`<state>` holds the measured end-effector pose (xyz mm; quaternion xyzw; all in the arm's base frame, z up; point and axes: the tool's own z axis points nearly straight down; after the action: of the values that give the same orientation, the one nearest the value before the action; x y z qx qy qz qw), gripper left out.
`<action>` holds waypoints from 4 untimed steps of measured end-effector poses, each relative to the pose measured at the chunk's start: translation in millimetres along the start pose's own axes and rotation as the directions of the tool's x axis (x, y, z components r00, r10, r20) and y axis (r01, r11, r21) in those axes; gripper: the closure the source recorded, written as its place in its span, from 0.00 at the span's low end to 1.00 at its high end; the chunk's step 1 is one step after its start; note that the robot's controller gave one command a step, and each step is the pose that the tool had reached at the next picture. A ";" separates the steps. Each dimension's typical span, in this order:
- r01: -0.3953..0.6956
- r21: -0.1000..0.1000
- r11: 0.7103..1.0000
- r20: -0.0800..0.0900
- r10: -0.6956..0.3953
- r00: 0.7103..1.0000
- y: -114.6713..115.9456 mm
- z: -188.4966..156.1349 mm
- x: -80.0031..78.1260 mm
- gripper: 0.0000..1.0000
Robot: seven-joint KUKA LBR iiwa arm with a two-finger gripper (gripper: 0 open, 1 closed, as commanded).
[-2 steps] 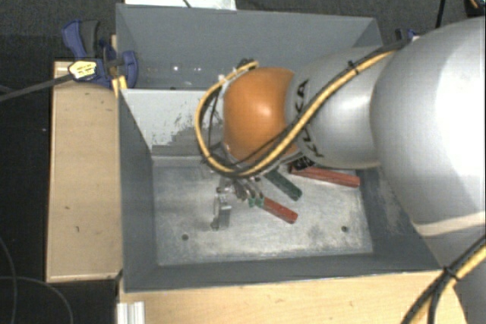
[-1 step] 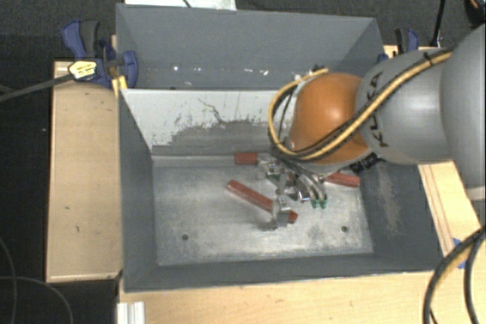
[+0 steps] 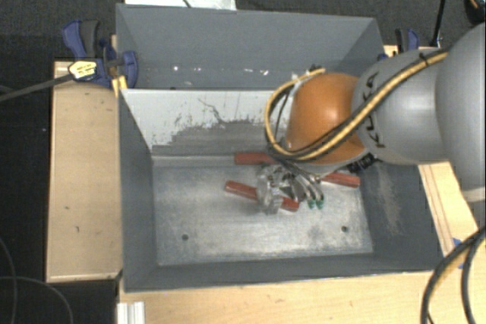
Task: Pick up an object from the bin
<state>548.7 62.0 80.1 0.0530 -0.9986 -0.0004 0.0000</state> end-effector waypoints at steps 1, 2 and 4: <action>-0.003 0.000 1.000 0.000 0.003 1.000 0.1 0.0 0.0 0.00; 0.061 0.002 0.998 0.000 -0.061 0.998 -12.5 -45.8 30.0 0.00; 0.084 0.000 0.996 0.010 -0.084 0.996 -40.9 6.8 -16.7 1.00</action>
Offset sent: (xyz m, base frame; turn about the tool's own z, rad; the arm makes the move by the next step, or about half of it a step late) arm 0.0000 0.0000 0.0000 0.0000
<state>569.7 23.1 73.3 0.0951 -0.9955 -0.0009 -0.0049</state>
